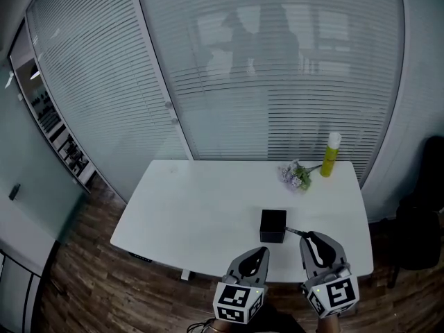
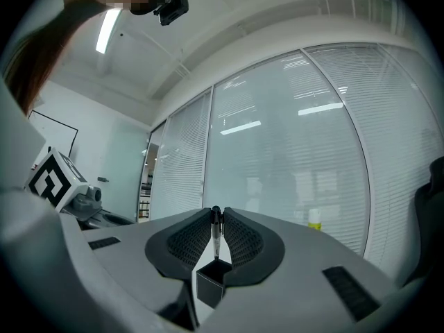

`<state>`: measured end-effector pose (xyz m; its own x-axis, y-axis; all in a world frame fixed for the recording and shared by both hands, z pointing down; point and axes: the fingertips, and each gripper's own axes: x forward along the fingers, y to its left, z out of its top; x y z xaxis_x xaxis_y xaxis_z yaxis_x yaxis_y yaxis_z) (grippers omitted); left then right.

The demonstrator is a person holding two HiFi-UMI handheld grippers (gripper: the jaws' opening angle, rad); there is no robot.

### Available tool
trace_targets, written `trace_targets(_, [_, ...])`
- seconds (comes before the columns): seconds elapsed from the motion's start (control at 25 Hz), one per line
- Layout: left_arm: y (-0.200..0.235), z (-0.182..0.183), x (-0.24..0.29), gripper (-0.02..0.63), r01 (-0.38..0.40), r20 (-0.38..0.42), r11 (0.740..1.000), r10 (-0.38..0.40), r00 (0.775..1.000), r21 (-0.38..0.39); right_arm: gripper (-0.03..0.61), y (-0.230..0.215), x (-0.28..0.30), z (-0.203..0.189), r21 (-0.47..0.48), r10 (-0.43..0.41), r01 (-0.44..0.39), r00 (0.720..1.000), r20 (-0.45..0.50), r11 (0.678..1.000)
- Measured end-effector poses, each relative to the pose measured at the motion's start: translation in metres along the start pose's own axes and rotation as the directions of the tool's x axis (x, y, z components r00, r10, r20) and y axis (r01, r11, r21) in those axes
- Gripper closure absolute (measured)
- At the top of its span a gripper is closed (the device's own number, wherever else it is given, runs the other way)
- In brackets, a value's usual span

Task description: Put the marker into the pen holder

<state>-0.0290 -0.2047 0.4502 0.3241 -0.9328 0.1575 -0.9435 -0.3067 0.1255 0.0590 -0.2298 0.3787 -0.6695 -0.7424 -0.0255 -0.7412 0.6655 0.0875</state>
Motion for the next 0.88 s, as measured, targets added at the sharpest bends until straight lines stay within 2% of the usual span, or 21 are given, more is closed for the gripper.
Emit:
trace_targets(0.6, [0.034, 0.011, 0.046, 0.595, 0.091, -0.018, 0.996, -0.091, 0.996, -0.006, 0.495, -0.012, 0.051, -0.017, -0.005, -0.056, 0.056, 0.995, -0.079, 0.998])
trace_targets(0.88, [0.048, 0.009, 0.066, 0.595, 0.113, -0.030, 0.993, -0.113, 0.993, -0.025, 0.495, -0.014, 0.076, -0.039, 0.007, -0.040, 0.042, 0.989, -0.141, 0.999])
